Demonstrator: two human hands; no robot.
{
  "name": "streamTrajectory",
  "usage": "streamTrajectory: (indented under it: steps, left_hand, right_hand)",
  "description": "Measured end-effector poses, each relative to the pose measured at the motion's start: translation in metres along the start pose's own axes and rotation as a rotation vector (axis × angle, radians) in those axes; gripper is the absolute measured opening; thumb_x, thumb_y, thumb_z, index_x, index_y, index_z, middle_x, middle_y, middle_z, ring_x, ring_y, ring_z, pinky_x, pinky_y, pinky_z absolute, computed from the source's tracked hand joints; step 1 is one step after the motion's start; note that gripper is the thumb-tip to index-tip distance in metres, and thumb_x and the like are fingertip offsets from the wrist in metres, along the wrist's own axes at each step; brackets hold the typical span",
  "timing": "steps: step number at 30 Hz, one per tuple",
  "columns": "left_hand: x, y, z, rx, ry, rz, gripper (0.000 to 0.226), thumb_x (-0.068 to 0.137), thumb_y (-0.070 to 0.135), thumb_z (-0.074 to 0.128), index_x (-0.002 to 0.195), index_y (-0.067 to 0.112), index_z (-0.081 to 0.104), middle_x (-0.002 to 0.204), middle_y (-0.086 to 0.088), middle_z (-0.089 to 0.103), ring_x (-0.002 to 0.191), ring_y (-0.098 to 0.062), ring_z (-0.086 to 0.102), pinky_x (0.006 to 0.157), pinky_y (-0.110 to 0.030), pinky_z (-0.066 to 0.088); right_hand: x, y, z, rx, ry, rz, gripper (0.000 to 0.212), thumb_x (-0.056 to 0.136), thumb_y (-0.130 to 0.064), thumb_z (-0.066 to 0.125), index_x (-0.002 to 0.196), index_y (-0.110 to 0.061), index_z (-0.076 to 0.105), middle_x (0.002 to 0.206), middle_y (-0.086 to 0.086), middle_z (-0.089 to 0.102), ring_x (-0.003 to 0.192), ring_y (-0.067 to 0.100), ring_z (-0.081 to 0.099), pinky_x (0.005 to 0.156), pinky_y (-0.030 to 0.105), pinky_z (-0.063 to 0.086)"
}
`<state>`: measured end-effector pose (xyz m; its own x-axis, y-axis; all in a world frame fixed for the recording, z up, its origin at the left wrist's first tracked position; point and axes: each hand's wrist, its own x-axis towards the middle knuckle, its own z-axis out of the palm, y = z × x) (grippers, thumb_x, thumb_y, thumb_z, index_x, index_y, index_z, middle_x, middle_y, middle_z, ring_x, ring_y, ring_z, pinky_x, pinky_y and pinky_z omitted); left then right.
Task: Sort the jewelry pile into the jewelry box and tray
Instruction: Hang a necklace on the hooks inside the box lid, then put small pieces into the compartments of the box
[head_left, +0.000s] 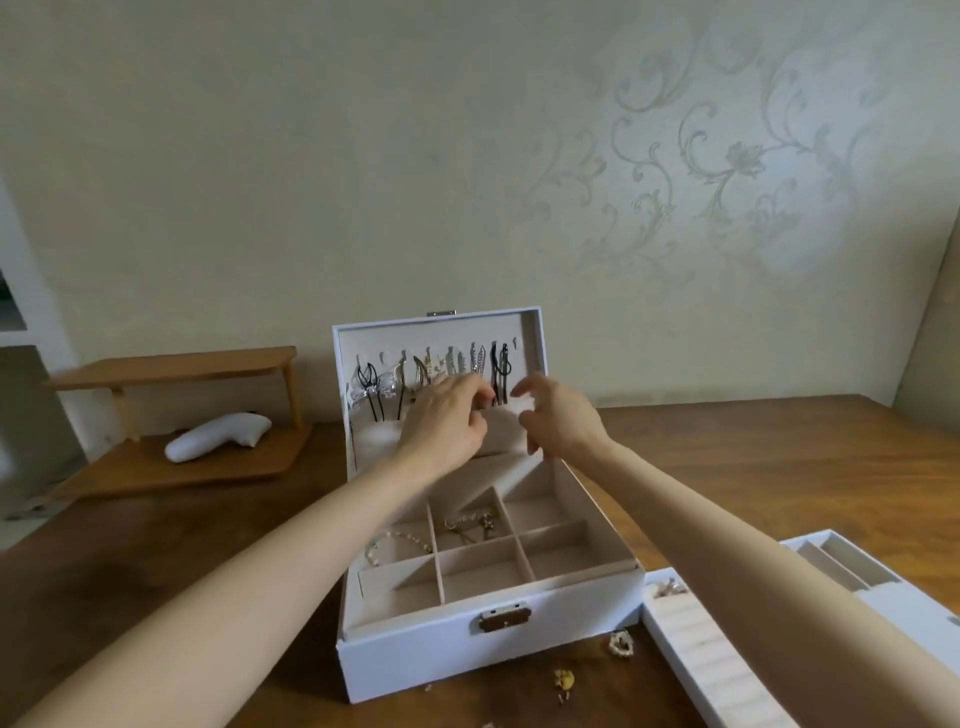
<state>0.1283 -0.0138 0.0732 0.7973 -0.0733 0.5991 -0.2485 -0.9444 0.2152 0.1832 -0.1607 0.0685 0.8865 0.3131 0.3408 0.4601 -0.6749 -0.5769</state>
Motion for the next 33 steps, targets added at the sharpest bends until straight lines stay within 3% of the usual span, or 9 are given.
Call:
streamTrajectory:
  steps: [3,6,10,15,19,23,25,29,33]
  left_hand:
    - [-0.036,0.017,-0.027,-0.222,0.008,0.058,0.019,0.089,0.009,0.057,0.107,0.014,0.06,0.105,0.007,0.059,0.089,-0.006,0.052,0.084,-0.018,0.041]
    - [-0.092,0.031,-0.048,-0.265,-0.154,0.242,0.017,0.088,0.022,0.059,0.104,0.017,0.062,0.105,0.011,0.059,0.095,0.002,0.051,0.085,-0.009,0.036]
    - [-0.139,0.036,-0.052,-0.123,-0.124,0.394,0.018,0.083,0.037,0.057,0.091,0.021,0.06,0.112,0.008,0.059,0.108,-0.006,0.05,0.092,-0.029,0.038]
    - [-0.167,0.046,-0.036,-0.106,-0.091,0.488,0.014,0.084,0.028,0.061,0.081,0.014,0.062,0.11,0.0,0.062,0.105,-0.016,0.054,0.092,-0.034,0.044]
    - [-0.18,0.05,-0.031,-0.249,-0.154,0.459,0.018,0.086,0.03,0.06,0.083,0.012,0.062,0.096,0.004,0.062,0.089,-0.006,0.057,0.079,-0.02,0.049]
    - [-0.189,0.045,-0.032,-0.374,-0.335,0.323,0.022,0.081,0.044,0.063,0.083,0.024,0.055,0.066,0.02,0.048,0.059,-0.002,0.05,0.054,-0.004,0.037]
    - [-0.188,0.042,-0.032,-0.353,-0.427,0.305,0.023,0.077,0.046,0.068,0.084,0.026,0.058,0.067,0.025,0.048,0.059,0.001,0.05,0.056,-0.005,0.037]
    - [-0.183,0.041,-0.035,-0.269,-0.604,0.297,0.029,0.075,0.05,0.071,0.098,0.035,0.06,0.084,0.023,0.049,0.071,0.009,0.049,0.059,-0.006,0.034]
    - [-0.186,0.041,-0.031,-0.229,-0.692,0.291,0.025,0.082,0.046,0.065,0.105,0.041,0.059,0.094,0.019,0.048,0.077,0.01,0.046,0.06,-0.006,0.03]
  right_hand:
    - [-0.038,-0.002,-0.022,0.243,0.096,-0.09,0.031,0.082,-0.005,0.048,0.106,-0.021,0.059,0.055,0.002,0.066,0.042,0.023,0.057,0.051,0.029,0.048]
    - [-0.099,-0.002,-0.041,0.314,-0.056,-0.257,0.02,0.087,-0.003,0.055,0.096,-0.017,0.066,0.058,0.004,0.064,0.047,0.02,0.052,0.05,0.026,0.044]
    - [-0.167,0.008,-0.045,0.304,-0.07,-0.351,0.018,0.087,-0.004,0.065,0.091,-0.02,0.07,0.063,-0.002,0.065,0.056,0.015,0.057,0.056,0.018,0.041]
    - [-0.201,0.016,-0.034,0.405,-0.228,-0.29,0.009,0.086,-0.009,0.067,0.089,-0.017,0.07,0.059,0.004,0.063,0.05,0.011,0.057,0.055,0.014,0.041]
    - [-0.206,0.02,-0.028,0.348,-0.357,-0.293,0.009,0.083,-0.008,0.067,0.086,-0.016,0.071,0.061,-0.002,0.065,0.051,0.01,0.055,0.054,0.015,0.041]
    - [-0.206,0.029,-0.02,0.107,-0.489,-0.381,0.008,0.081,-0.015,0.072,0.084,-0.023,0.073,0.085,-0.01,0.063,0.075,0.011,0.059,0.065,0.019,0.046]
    - [-0.205,0.032,-0.02,0.069,-0.575,-0.382,0.008,0.08,-0.021,0.071,0.087,-0.025,0.073,0.092,-0.011,0.059,0.082,0.011,0.059,0.071,0.028,0.048]
    - [-0.204,0.032,-0.023,0.002,-0.676,-0.387,0.02,0.08,-0.028,0.073,0.099,-0.032,0.069,0.095,-0.013,0.055,0.085,0.006,0.055,0.072,0.02,0.045]
    - [-0.204,0.03,-0.02,-0.05,-0.666,-0.348,0.02,0.078,-0.027,0.075,0.092,-0.033,0.063,0.088,-0.018,0.052,0.082,0.004,0.052,0.069,0.017,0.043]
